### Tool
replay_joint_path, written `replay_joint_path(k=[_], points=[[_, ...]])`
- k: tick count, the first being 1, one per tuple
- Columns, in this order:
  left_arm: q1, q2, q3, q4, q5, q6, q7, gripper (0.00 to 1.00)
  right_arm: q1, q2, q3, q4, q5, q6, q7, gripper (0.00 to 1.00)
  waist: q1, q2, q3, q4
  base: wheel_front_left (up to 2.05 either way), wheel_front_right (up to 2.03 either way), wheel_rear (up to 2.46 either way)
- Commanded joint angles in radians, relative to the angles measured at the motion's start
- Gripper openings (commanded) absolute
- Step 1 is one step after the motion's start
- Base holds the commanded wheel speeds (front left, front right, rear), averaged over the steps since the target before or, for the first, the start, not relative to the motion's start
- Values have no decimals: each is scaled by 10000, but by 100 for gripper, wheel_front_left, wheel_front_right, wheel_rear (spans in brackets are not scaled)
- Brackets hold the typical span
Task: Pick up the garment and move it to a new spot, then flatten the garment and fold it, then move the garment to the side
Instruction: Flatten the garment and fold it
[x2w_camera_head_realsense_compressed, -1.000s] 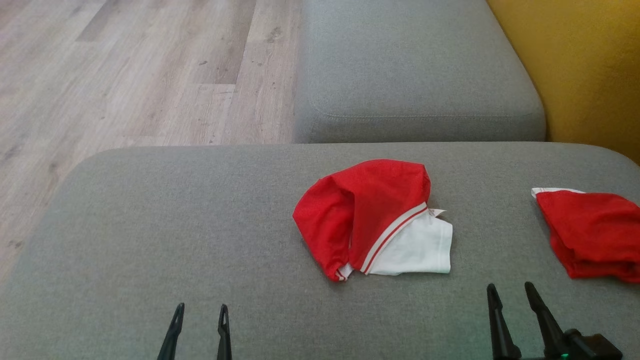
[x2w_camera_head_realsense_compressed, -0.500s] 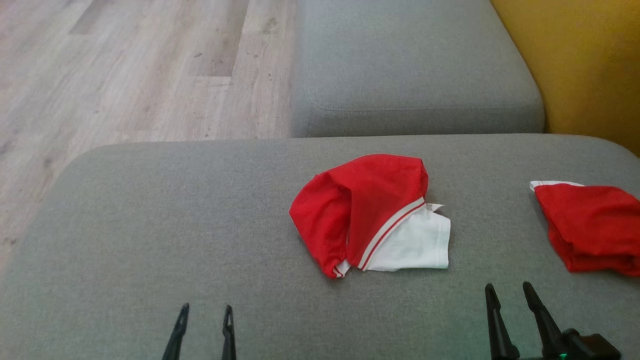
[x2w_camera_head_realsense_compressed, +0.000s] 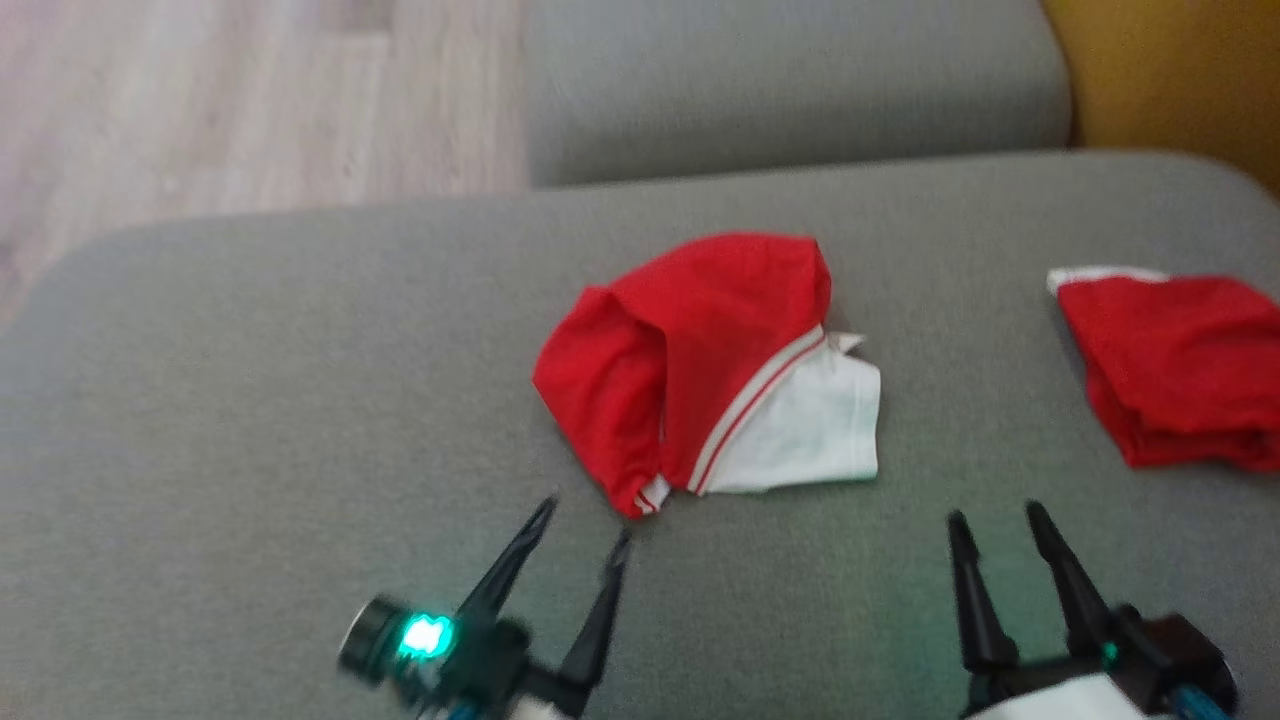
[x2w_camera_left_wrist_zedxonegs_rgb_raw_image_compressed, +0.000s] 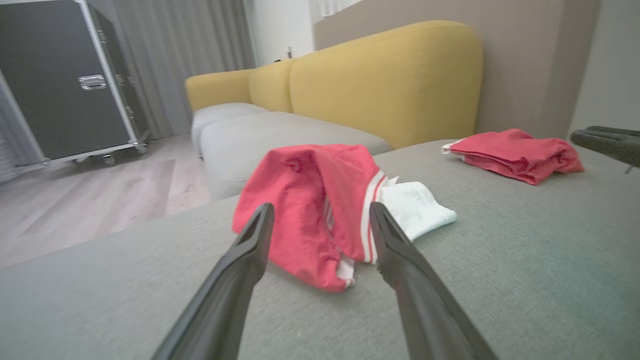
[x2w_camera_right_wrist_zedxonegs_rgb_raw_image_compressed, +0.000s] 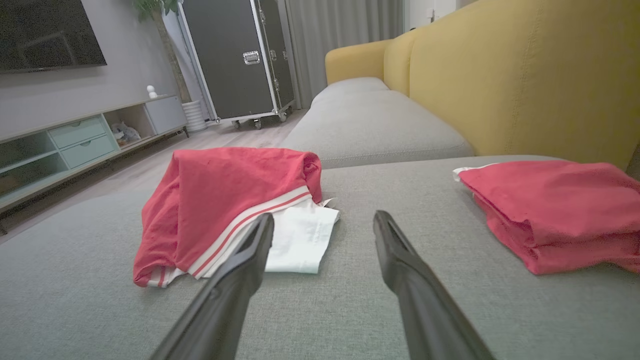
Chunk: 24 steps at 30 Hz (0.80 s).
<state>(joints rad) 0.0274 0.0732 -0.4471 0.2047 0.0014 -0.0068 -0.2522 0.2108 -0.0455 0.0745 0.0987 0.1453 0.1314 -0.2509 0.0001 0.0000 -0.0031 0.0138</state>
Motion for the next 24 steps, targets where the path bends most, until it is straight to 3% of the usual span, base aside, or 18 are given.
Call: replay_joint_path(k=[1,13,24], points=[[-1010,-155,-22,89,145,-147,-95,100,-699,-202,380,-362,-79,-7,-109,100,-1,0,853,-379,0,0,0],[-4674,-226,-2469,4096,-77,-822,-95,100,-1743,-365,831,-333,-127,-7,-109,100,-1,0,2089,-1468,0,0,0],[-6272,-228,-2806,7182,-1310,16,525,100,-1969,-335,977,-321,-79,-7,-109,100,-1,0,2340,-2255,0,0,0]])
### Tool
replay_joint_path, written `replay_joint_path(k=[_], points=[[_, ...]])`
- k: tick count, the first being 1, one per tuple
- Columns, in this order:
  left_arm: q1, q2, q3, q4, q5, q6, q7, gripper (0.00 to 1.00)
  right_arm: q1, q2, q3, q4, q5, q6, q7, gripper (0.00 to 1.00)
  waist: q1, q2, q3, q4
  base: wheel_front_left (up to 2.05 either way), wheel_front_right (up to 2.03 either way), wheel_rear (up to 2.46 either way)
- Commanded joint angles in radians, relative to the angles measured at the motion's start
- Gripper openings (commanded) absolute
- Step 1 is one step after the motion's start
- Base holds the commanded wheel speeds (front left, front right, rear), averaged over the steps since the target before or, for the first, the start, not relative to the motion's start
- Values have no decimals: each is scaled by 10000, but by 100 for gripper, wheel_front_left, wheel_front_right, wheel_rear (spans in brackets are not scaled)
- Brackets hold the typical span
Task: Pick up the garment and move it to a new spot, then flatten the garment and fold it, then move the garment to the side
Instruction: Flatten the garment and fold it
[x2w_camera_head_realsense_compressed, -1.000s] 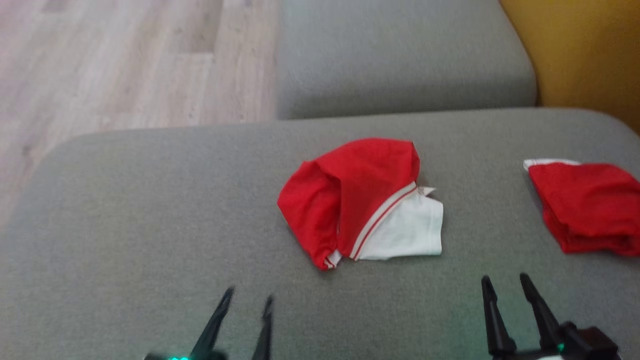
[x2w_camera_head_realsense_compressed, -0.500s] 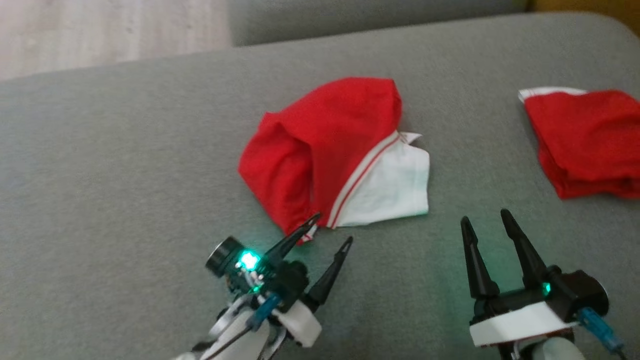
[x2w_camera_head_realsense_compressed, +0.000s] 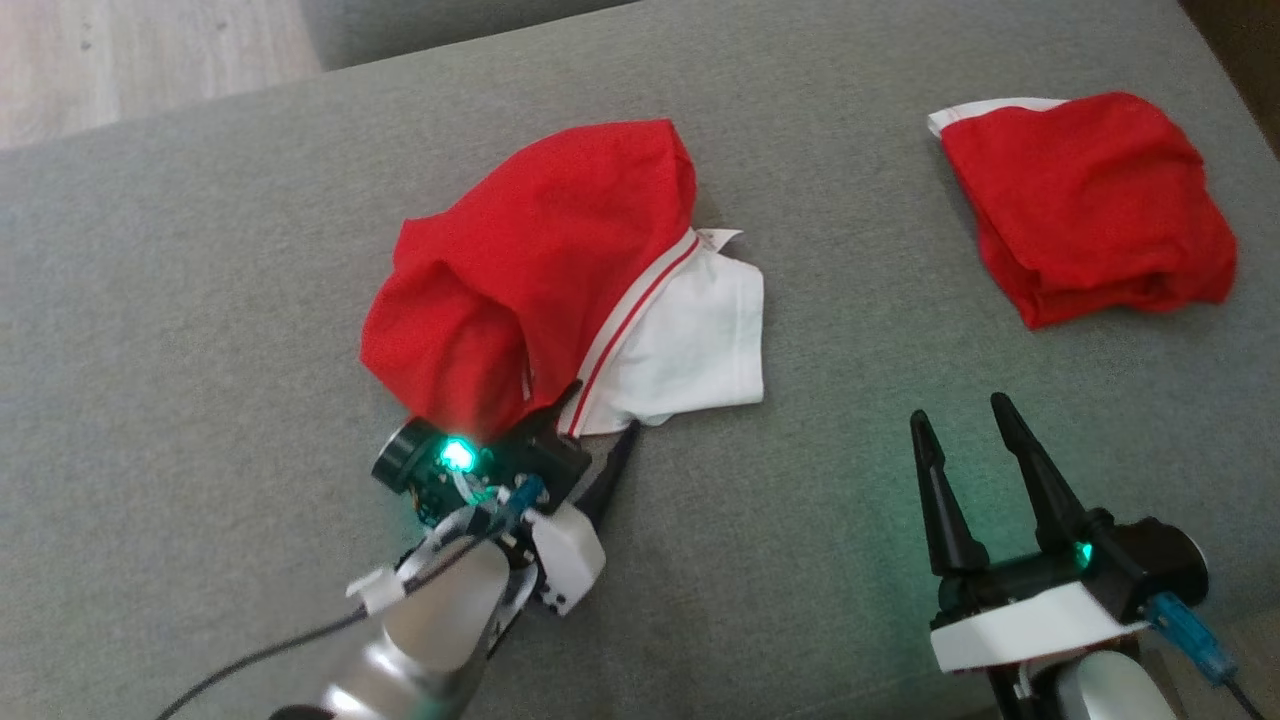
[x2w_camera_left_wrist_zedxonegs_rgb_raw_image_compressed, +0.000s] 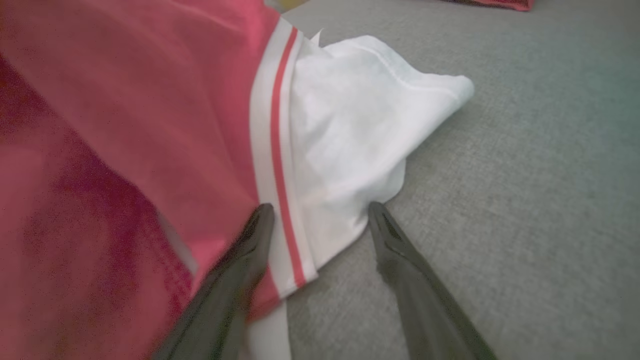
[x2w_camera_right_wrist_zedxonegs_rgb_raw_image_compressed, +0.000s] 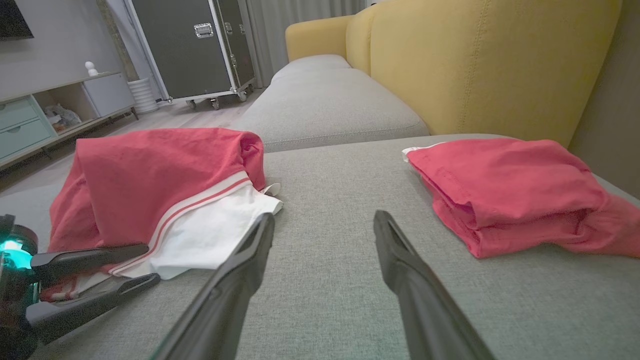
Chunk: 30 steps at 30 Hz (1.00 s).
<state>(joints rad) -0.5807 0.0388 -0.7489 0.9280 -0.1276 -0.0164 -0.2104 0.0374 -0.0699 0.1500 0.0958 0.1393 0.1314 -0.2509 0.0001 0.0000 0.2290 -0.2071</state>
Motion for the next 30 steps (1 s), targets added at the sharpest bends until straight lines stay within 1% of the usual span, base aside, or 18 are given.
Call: replay_joint_path(k=[1,2,3,6,10,14,17,21,25,28,30], points=[[-265,115,162,203,-141,74,286,91,-240,-87,238,-275,-14,-7,-109,100,-1,0,-1,-90,0,0,0],[-322,115,119,402,-288,11,419,12,-241,-80,253,-254,-11,-7,-109,100,-1,0,-34,-134,0,0,0],[-355,115,86,527,-470,-90,485,0,-238,-68,249,-239,0,-7,-109,100,-1,0,-86,-170,0,0,0],[-431,115,-101,482,-926,-321,179,0,-168,-26,247,-192,28,-7,-109,100,-1,0,-368,-247,0,0,0],[-677,115,-395,-167,-1708,-778,-217,0,-3,27,286,-108,90,-7,-109,100,-1,0,-979,-303,0,0,0],[-1787,115,-512,-1078,-2132,-1023,-455,0,308,91,183,-104,133,-7,-109,100,-1,0,-1612,-292,0,0,0],[-2935,227,-292,-1697,-2258,-1105,-502,0,569,123,165,-128,160,-7,-109,100,-1,0,-2044,-317,0,0,0],[-4546,871,-55,-2906,-2459,-1136,-509,0,816,143,126,-214,217,-7,-109,100,-1,0,-2343,-325,0,0,0],[-5840,1583,579,-3670,-3005,-1139,-511,0,901,159,-40,-334,245,-7,-109,100,-1,0,-2426,-111,0,0,0],[-6028,2202,843,-3821,-3343,-1140,-511,0,941,171,-169,-431,235,-7,-109,100,-1,0,-2423,176,0,0,0],[-5498,2640,858,-3886,-3566,-1141,-512,0,1003,178,-318,-515,229,-7,-109,100,-1,0,-2392,435,0,0,0]])
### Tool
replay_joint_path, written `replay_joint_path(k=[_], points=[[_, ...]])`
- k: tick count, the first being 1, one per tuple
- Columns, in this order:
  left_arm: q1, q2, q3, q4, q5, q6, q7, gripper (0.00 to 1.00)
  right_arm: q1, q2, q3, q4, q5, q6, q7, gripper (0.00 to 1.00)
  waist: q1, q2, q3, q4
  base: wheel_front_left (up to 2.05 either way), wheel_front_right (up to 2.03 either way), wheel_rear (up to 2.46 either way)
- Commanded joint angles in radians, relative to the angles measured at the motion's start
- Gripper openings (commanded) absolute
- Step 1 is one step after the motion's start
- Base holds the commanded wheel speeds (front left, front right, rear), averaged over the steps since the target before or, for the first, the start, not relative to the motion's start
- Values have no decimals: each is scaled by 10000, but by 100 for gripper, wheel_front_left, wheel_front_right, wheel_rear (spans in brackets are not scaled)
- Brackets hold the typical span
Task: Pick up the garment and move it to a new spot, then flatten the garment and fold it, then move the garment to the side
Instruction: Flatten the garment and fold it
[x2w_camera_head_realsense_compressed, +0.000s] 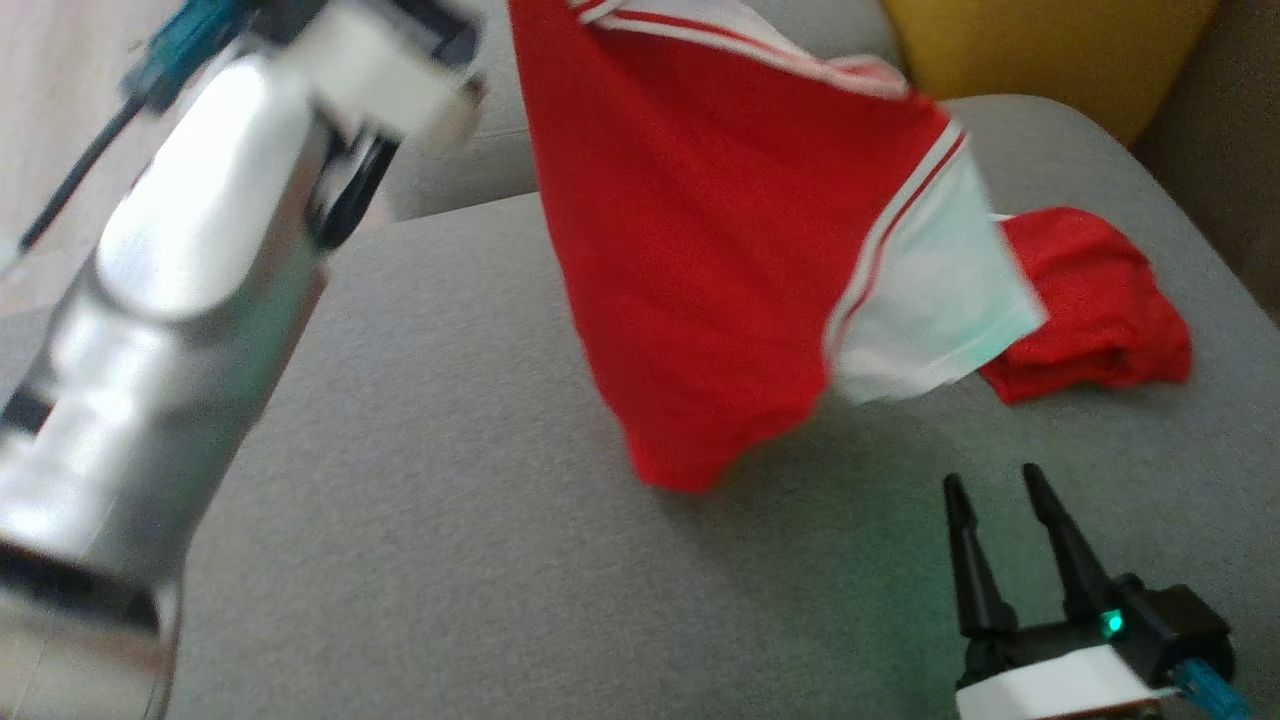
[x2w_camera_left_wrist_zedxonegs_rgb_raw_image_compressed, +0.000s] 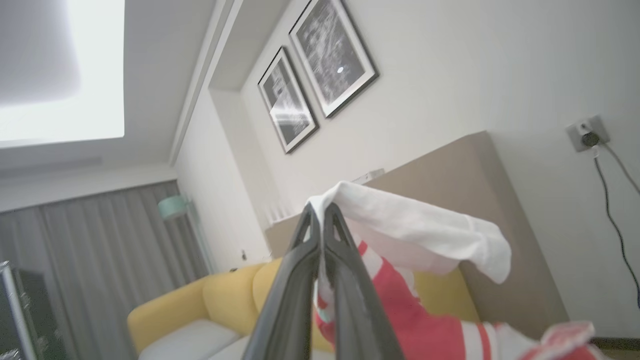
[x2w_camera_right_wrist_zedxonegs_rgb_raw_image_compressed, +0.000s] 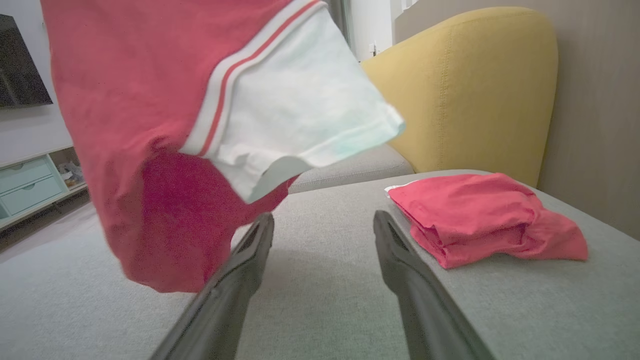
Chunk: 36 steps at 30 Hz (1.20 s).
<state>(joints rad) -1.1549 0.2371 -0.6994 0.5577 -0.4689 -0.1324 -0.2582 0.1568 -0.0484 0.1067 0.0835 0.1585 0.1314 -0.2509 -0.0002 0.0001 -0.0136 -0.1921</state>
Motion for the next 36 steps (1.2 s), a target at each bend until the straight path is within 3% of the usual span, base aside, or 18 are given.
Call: replay_joint_path(k=[1,8,19,20,21,22,25,30,36], points=[[655,892,278,-186,-258,19,-34,0,-146,-34,34,-434,34,-7,-109,100,2,-1,68,436,0,0,0],[4980,1891,833,-222,-1345,265,-35,0,-11,-25,-441,-579,-85,-7,-109,100,2,-1,361,1258,0,0,0],[9210,2155,2623,-1065,-1157,1129,-35,0,-11,-58,-669,-574,-273,-7,-109,100,2,-1,497,1951,0,0,0],[9529,2103,2932,-1043,-1079,1169,-35,24,2,-90,-639,-549,-290,-7,-109,100,2,-1,468,2036,0,0,0],[9650,2036,3079,-1035,-1087,1201,-35,88,8,-95,-638,-539,-295,-7,-109,100,2,-1,453,2071,0,0,0],[9736,1968,3254,-1069,-1083,1268,-35,100,19,-102,-639,-535,-295,-7,-109,100,2,-1,440,2103,0,0,0],[9948,1935,3629,-1404,-683,1557,-35,100,60,-128,-616,-537,-293,-7,-109,100,2,-1,407,2174,0,0,0],[10324,2149,3984,-2699,533,2456,-35,100,86,-174,-622,-580,-291,-7,-109,100,2,-1,462,2247,0,0,0],[10639,2523,3145,-3593,1939,2469,-26,100,-6,-160,-595,-621,-319,-7,-109,100,2,-1,694,2256,0,0,0]])
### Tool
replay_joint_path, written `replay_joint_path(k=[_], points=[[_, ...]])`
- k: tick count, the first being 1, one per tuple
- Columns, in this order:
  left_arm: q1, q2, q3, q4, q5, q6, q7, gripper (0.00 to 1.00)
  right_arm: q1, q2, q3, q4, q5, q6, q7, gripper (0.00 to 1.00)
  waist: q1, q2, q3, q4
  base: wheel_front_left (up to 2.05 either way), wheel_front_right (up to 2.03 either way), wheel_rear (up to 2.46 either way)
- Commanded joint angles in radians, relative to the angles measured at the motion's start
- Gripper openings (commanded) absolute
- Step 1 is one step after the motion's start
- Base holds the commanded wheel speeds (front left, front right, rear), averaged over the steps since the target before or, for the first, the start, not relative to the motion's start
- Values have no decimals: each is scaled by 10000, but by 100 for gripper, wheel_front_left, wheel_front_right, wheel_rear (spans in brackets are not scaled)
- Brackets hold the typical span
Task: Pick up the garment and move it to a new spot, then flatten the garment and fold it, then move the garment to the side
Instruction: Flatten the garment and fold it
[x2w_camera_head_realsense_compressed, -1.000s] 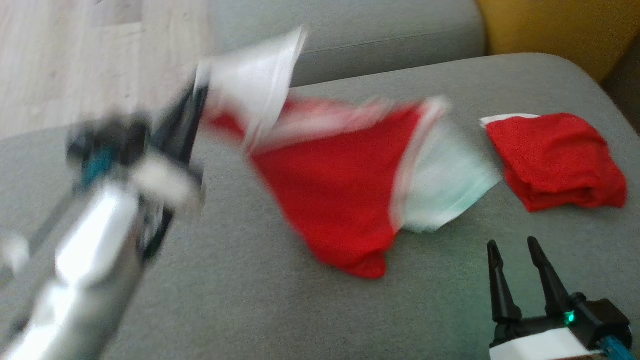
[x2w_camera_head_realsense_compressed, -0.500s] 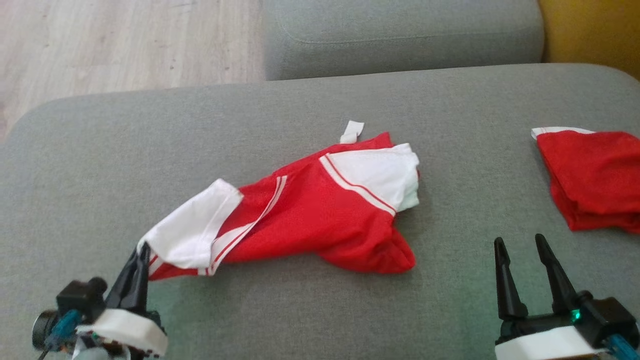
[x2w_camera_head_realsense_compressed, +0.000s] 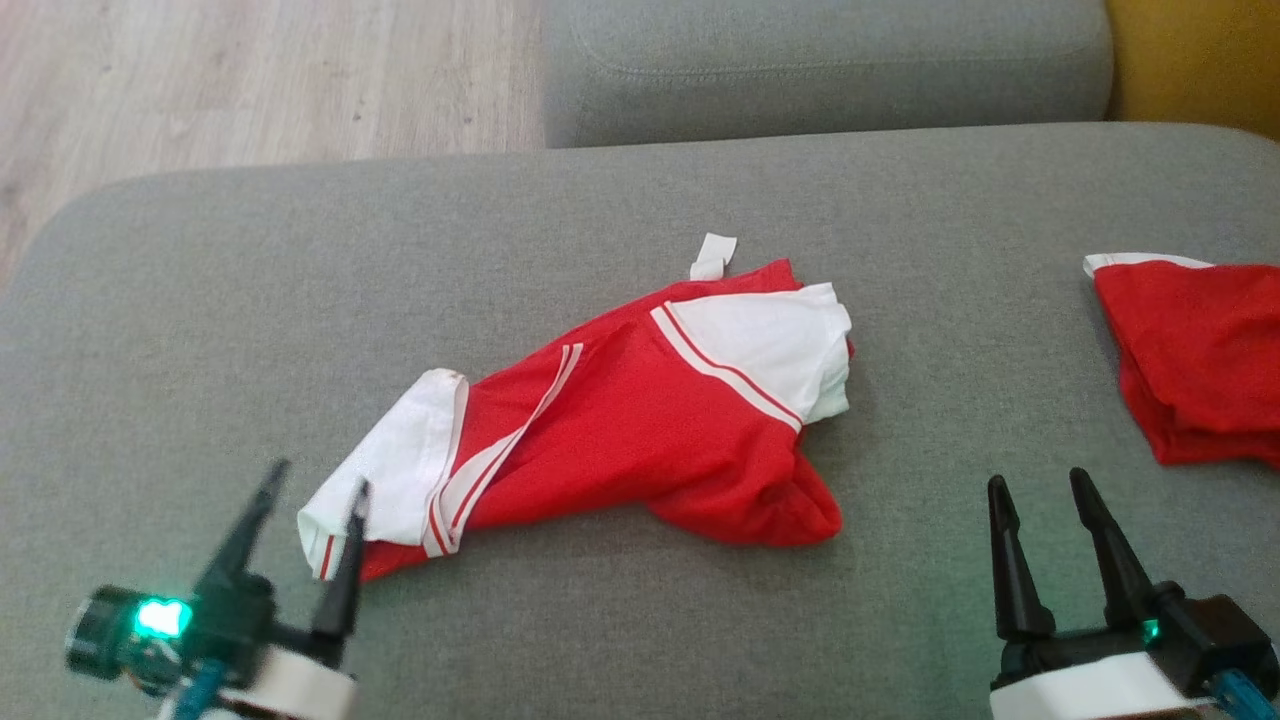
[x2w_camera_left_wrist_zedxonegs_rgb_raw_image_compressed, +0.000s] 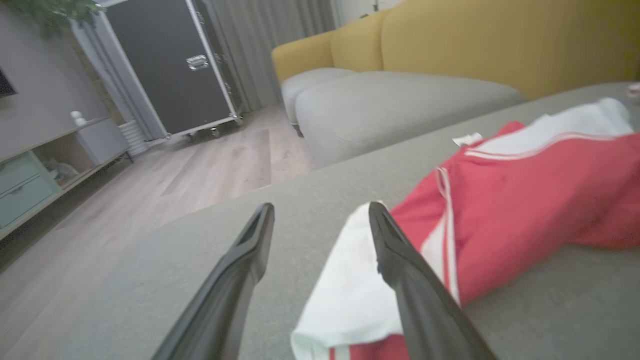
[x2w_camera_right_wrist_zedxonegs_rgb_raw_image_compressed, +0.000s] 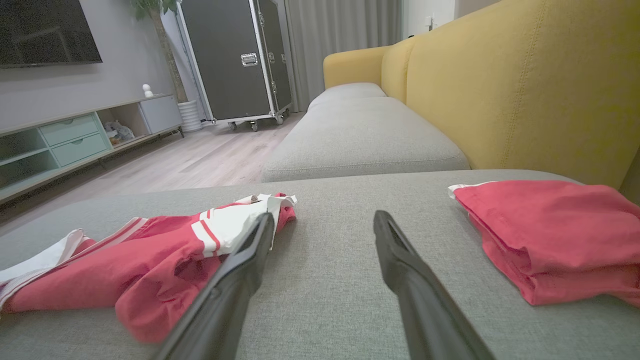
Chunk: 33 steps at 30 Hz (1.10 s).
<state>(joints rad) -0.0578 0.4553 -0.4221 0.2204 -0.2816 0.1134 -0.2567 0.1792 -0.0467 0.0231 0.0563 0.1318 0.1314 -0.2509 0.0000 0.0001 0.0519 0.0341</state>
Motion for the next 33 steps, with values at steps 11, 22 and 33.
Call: replay_joint_path(k=[11,22,33], points=[[-600,460,-1186,934,1830,200,778,100,-442,-142,238,-311,-21,-7,-109,100,0,-1,357,-163,0,0,0],[-1592,571,-1646,2383,2792,481,530,100,-540,-145,326,-270,-1,-7,-109,100,0,-1,437,-166,0,0,0],[-1464,521,-1741,2194,2561,493,447,100,-364,-211,292,-254,-17,-7,-109,100,0,-1,234,-194,0,0,0]])
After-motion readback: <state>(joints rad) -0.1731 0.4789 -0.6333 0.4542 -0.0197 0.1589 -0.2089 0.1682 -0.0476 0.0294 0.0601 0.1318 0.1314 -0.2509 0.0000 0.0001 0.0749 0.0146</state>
